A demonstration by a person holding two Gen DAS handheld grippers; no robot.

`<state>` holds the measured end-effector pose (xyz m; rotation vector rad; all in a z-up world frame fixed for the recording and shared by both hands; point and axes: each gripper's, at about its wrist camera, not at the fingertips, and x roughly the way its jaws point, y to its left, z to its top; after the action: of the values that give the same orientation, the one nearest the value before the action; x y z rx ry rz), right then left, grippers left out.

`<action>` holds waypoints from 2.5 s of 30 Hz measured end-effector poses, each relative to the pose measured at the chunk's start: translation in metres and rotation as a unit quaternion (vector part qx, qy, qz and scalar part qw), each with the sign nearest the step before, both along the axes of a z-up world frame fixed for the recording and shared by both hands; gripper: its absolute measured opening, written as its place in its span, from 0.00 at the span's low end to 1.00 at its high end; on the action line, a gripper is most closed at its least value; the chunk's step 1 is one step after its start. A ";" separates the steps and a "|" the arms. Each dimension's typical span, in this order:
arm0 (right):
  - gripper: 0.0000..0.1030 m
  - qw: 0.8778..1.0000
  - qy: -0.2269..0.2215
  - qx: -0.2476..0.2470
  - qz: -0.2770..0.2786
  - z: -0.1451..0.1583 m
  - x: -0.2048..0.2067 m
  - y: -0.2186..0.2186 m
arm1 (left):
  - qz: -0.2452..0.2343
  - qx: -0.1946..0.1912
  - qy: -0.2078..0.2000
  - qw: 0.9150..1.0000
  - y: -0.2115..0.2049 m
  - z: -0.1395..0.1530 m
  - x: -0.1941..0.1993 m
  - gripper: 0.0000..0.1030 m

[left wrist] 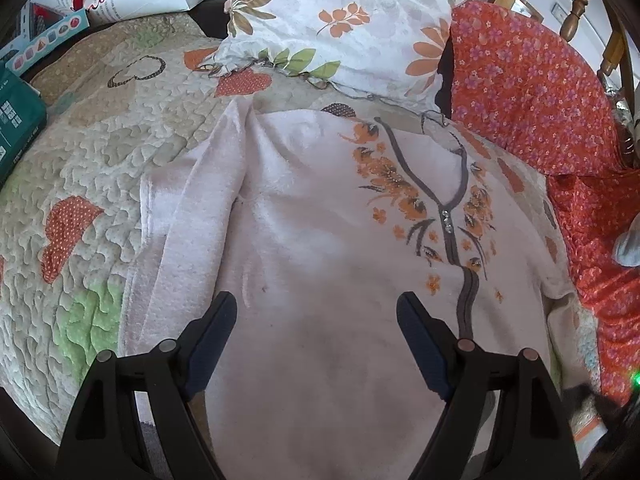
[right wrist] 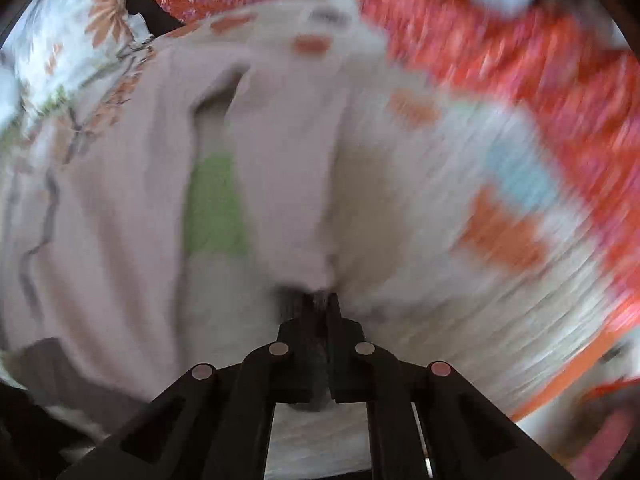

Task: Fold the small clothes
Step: 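Grasp the grey knit cuff with the right gripper and lift it, then carry the cuff across the cardigan body and lay the sleeve down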

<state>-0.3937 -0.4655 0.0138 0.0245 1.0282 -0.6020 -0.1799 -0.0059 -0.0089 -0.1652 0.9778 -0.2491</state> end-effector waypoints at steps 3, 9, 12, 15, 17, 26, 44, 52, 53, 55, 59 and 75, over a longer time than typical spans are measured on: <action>0.04 0.991 -0.029 -0.129 -0.024 0.048 -0.006 -0.016 | 0.002 0.000 0.002 1.000 -0.001 -0.001 0.002 0.79; 0.13 0.991 -0.007 -0.093 -0.100 0.042 -0.040 -0.075 | -0.005 -0.009 0.017 1.000 -0.004 -0.005 0.005 0.79; 0.16 0.988 -0.023 -0.034 -0.151 0.030 -0.075 -0.108 | -0.004 -0.005 0.023 1.000 -0.006 -0.008 0.007 0.79; 0.37 0.963 -0.135 0.113 -0.203 0.023 -0.110 -0.141 | -0.005 -0.014 0.028 1.000 -0.008 -0.013 0.009 0.79; 0.46 0.941 -0.178 0.190 -0.215 0.011 -0.122 -0.151 | -0.007 -0.015 0.032 0.999 -0.009 -0.015 0.009 0.79; 0.47 0.871 -0.254 0.307 -0.287 -0.048 -0.102 -0.162 | -0.006 -0.023 0.027 0.999 -0.007 -0.010 0.010 0.79; 0.05 0.955 -0.222 0.199 0.013 0.084 0.145 0.001 | 0.205 -0.074 -0.057 0.974 0.179 0.054 0.039 0.81; 0.05 0.932 -0.166 0.260 0.190 0.057 0.265 0.183 | 0.215 -0.112 -0.025 0.970 0.201 0.040 0.046 0.81; 0.05 0.931 -0.155 0.264 0.200 0.048 0.275 0.200 | 0.216 -0.115 -0.021 0.969 0.203 0.039 0.046 0.81; 0.05 0.931 -0.133 0.263 0.214 0.029 0.292 0.227 | 0.216 -0.119 -0.016 0.969 0.205 0.037 0.047 0.81; 0.05 0.933 -0.095 0.253 0.239 0.003 0.320 0.266 | 0.218 -0.129 -0.013 0.967 0.208 0.036 0.047 0.81; 0.15 0.917 -0.031 0.239 0.317 -0.040 0.366 0.367 | 0.246 -0.138 0.000 0.959 0.223 0.031 0.051 0.81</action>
<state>-0.0272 -0.0981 -0.0259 0.1330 1.0279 0.2484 -0.1290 0.2168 0.0217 -0.6542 0.8681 0.0742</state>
